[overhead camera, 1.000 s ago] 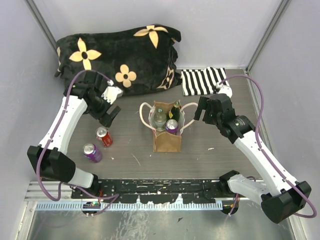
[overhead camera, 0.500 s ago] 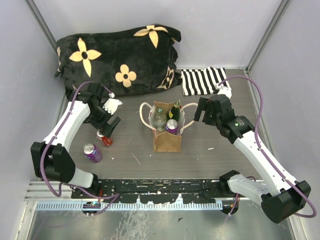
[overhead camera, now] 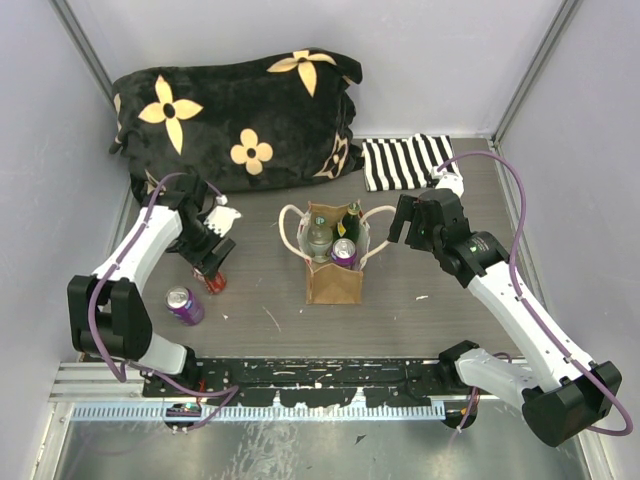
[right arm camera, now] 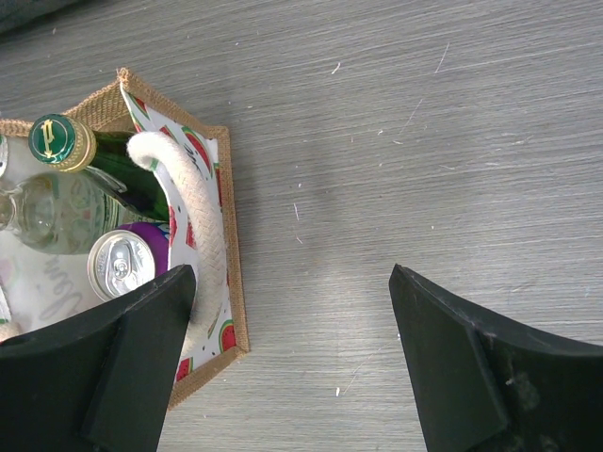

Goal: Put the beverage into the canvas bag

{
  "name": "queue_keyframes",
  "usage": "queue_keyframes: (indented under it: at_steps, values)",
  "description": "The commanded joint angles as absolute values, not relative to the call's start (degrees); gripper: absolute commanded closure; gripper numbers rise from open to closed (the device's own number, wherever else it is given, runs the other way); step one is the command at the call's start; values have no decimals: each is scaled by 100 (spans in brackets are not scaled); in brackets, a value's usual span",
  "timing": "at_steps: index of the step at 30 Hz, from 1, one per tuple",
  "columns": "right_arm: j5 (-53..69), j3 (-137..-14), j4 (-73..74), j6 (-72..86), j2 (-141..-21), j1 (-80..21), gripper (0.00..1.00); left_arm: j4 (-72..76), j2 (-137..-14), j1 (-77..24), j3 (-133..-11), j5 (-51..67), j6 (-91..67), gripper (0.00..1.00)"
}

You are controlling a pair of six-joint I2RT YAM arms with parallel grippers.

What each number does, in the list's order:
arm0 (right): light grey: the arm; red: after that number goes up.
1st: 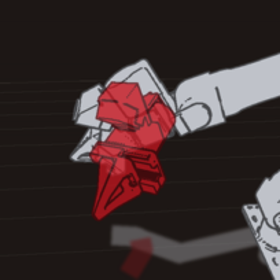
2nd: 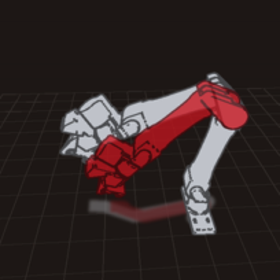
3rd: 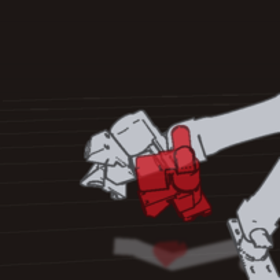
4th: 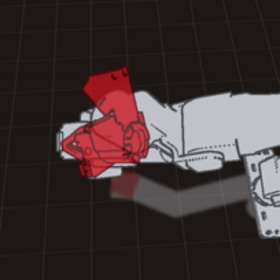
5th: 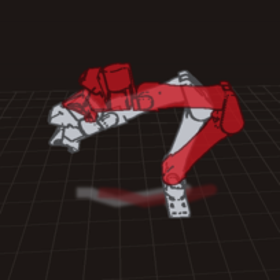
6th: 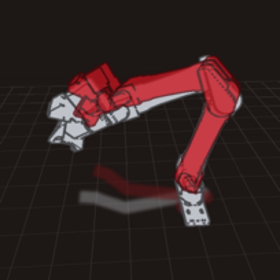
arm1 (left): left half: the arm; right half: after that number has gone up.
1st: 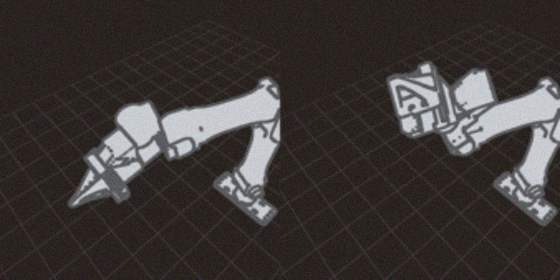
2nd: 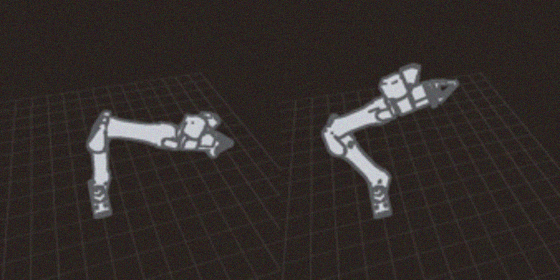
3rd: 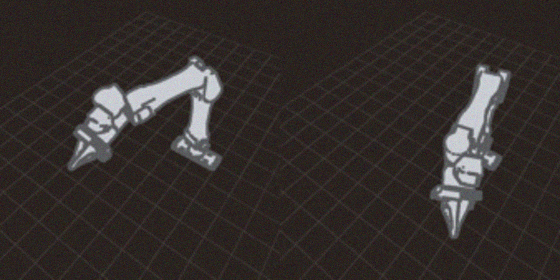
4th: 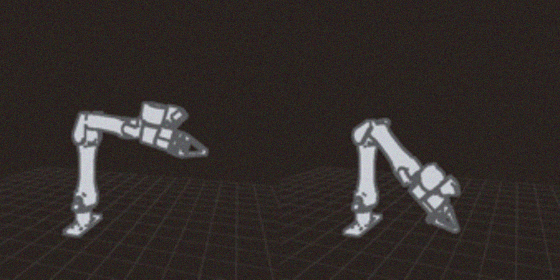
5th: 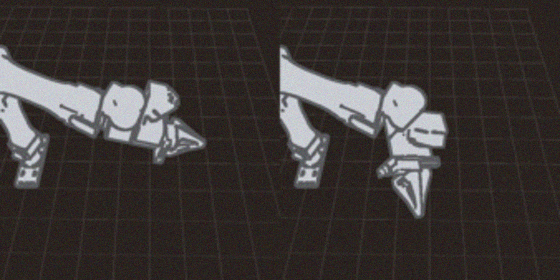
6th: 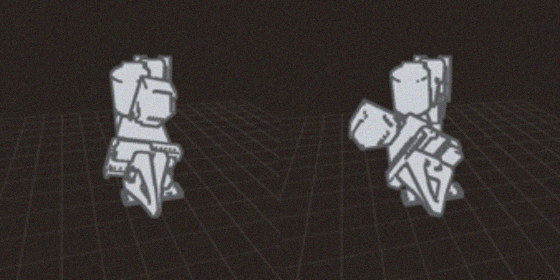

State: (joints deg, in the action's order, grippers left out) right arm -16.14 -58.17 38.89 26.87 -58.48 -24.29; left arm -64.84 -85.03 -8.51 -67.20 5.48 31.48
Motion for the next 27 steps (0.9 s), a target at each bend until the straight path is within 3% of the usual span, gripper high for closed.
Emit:
queue_keyframes:
  at_steps: [1,7,12,22,27]
  values:
    - [-1617,-5918,3735,2687,-5740,-2415,10,-6333,-8543,-831,-6658,666,3292,37]
    - [-1650,-5931,3741,2685,-5721,-2408,10,-6570,-8697,-830,-7252,790,3007,98]
    - [-1679,-5923,3736,2687,-5701,-2404,10,-7128,-9048,-838,-8913,1032,2779,100]
    - [-1676,-5920,3736,2681,-5726,-2397,10,-8310,-10572,-1464,-14063,2306,1819,100]
    - [-1688,-5905,3744,2679,-5700,-2385,10,-8010,-10533,-2563,-14483,2382,1587,100]
